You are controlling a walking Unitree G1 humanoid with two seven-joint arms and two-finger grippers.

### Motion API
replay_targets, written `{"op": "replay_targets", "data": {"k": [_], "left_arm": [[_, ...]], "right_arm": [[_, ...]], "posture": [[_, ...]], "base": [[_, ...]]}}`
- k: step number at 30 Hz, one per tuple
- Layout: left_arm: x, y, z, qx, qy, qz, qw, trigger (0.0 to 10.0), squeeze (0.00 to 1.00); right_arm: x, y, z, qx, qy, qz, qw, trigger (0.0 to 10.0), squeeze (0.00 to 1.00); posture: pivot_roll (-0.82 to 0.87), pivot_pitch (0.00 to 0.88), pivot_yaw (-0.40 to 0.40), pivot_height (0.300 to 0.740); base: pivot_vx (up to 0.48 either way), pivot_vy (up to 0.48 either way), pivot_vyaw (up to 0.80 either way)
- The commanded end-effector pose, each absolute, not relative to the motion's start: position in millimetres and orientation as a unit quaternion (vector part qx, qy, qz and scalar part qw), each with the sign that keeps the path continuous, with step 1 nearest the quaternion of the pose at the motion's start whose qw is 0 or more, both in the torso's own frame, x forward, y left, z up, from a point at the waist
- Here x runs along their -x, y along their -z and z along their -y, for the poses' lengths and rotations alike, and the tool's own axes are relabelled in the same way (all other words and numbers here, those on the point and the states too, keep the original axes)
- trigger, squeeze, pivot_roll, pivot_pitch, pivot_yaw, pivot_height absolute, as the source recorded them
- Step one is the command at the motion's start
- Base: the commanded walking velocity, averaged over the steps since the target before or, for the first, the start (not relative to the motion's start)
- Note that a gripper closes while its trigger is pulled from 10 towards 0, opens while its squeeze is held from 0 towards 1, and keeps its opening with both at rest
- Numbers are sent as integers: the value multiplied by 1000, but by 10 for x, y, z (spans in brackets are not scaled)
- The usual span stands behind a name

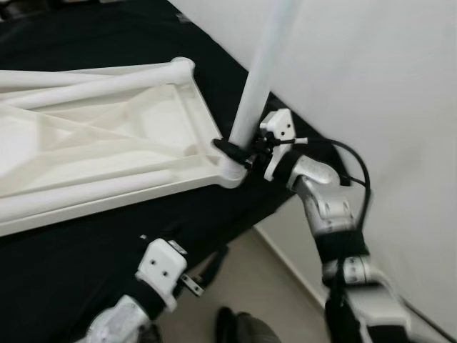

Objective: Building children table

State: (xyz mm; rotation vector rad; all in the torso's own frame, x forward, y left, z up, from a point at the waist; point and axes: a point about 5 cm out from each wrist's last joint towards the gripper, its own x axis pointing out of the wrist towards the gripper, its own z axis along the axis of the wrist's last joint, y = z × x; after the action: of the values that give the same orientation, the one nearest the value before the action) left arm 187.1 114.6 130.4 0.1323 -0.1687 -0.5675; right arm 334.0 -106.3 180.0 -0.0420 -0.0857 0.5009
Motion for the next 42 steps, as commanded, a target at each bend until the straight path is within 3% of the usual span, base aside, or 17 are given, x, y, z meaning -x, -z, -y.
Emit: {"op": "replay_targets", "data": {"k": [1, 7, 8, 10, 11, 15, 18, 19, 23, 24, 27, 31, 36, 37, 42], "left_arm": [[-1866, -1292, -1156, -62, 284, 80, 953, 10000, 0], [-1896, -1288, -1150, -64, 293, 80, 951, 10000, 0], [-1903, -1289, -1158, -66, 286, 81, 952, 10000, 0], [-1910, -1290, -1166, -67, 280, 83, 954, 10000, 0], [-1914, -1290, -1172, -68, 275, 84, 955, 10000, 0], [-1928, -1284, -1172, -69, 273, 83, 956, 10000, 0], [-1929, -1283, -1171, -69, 274, 83, 956, 10000, 0], [-1930, -1282, -1169, -69, 275, 83, 955, 10000, 0], [-1927, -1284, -1159, -69, 277, 83, 955, 10000, 0], [-1927, -1284, -1159, -69, 277, 83, 955, 10000, 0], [-1912, -1290, -1148, -69, 276, 84, 955, 10000, 0], [-1885, -1296, -1133, -70, 275, 84, 955, 10000, 0], [-1862, -1299, -1123, -69, 274, 84, 956, 10000, 0], [-1855, -1300, -1119, -69, 274, 83, 956, 10000, 0], [-1823, -1305, -1110, -68, 276, 81, 955, 10000, 0]], "right_arm": [[-3167, -1159, 1113, 76, -233, -108, 963, 0, 0], [-3299, -1223, 994, 92, -272, -82, 954, 0, 0], [-3340, -1269, 978, 89, -273, -70, 955, 10000, 0], [-3356, -1325, 945, 80, -282, -59, 954, 10000, 0], [-3359, -1380, 906, 71, -298, -48, 951, 10000, 1000], [-3379, -1738, 796, 35, -395, 25, 918, 10000, 1000], [-3385, -1804, 802, 31, -406, 34, 913, 10000, 1000], [-3424, -1882, 827, 33, -423, 44, 905, 10000, 0], [-3511, -2077, 882, 53, -507, 68, 858, 10000, 0], [-3511, -2077, 882, 53, -507, 68, 858, 10000, 0], [-3514, -2155, 907, 101, -612, 67, 782, 10000, 0], [-3580, -2275, 925, 111, -644, 62, 755, 10000, 0], [-3640, -2408, 923, 125, -655, 62, 743, 9569, 0], [-3651, -2446, 926, 129, -669, 58, 729, 0, 0], [-3680, -2581, 945, 139, -712, 51, 686, 0, 0]], "posture": [[137, 246, -137, 740], [144, 242, -143, 740], [146, 238, -140, 740], [156, 236, -143, 740], [157, 236, -142, 740], [158, 229, -139, 740], [158, 228, -138, 740], [159, 228, -138, 740], [173, 234, -144, 740], [173, 234, -144, 740], [188, 242, -150, 740], [205, 255, -156, 740], [209, 262, -158, 740], [212, 267, -160, 740], [216, 278, -159, 740]], "base": [[0, 0, 0], [0, 0, 0], [0, 0, 0], [0, 0, 0], [0, 0, 0], [0, 0, 0], [0, 0, 0], [0, 0, 0], [0, 0, 0], [0, 0, 0], [0, 0, 0], [0, 0, 0], [0, 0, 0], [0, 0, 0], [0, 0, 0]]}}
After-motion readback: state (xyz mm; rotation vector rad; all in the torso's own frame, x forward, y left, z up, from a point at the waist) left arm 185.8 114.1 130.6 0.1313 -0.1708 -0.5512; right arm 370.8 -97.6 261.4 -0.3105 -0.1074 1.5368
